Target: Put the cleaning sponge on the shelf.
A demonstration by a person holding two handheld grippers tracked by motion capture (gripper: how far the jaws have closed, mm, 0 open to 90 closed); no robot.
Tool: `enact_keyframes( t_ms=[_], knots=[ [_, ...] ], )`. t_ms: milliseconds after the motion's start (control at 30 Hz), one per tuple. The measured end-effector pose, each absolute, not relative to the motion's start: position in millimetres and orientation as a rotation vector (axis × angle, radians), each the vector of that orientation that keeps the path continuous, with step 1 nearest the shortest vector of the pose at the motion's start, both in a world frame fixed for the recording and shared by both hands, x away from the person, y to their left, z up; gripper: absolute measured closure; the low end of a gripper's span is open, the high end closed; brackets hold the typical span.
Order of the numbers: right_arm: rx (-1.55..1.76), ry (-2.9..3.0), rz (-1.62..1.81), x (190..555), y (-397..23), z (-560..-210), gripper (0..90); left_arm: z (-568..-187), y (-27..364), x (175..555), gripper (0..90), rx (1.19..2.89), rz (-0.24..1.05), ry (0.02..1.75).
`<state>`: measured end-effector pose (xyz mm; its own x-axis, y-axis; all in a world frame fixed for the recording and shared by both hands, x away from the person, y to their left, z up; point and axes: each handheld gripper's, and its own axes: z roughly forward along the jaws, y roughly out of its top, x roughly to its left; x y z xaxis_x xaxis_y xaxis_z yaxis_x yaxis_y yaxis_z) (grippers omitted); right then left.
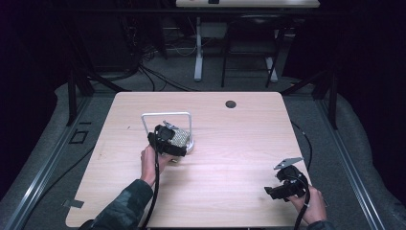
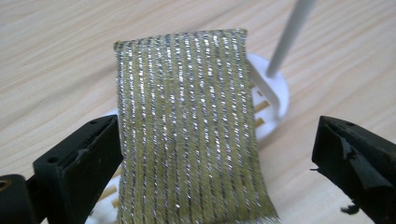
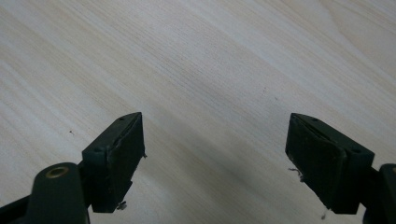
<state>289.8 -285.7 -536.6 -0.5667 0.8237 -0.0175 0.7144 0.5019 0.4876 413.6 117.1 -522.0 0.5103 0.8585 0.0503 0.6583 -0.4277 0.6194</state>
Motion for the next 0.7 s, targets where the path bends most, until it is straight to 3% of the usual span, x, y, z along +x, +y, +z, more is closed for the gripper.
enact_keyframes(
  t_ms=[700],
  knots=[
    [1.317,2.459,0.662,287.2,-285.4,-533.4,19.0,-499.5,149.3,359.5,0.0,2.218,0.445,1.193]
  ],
)
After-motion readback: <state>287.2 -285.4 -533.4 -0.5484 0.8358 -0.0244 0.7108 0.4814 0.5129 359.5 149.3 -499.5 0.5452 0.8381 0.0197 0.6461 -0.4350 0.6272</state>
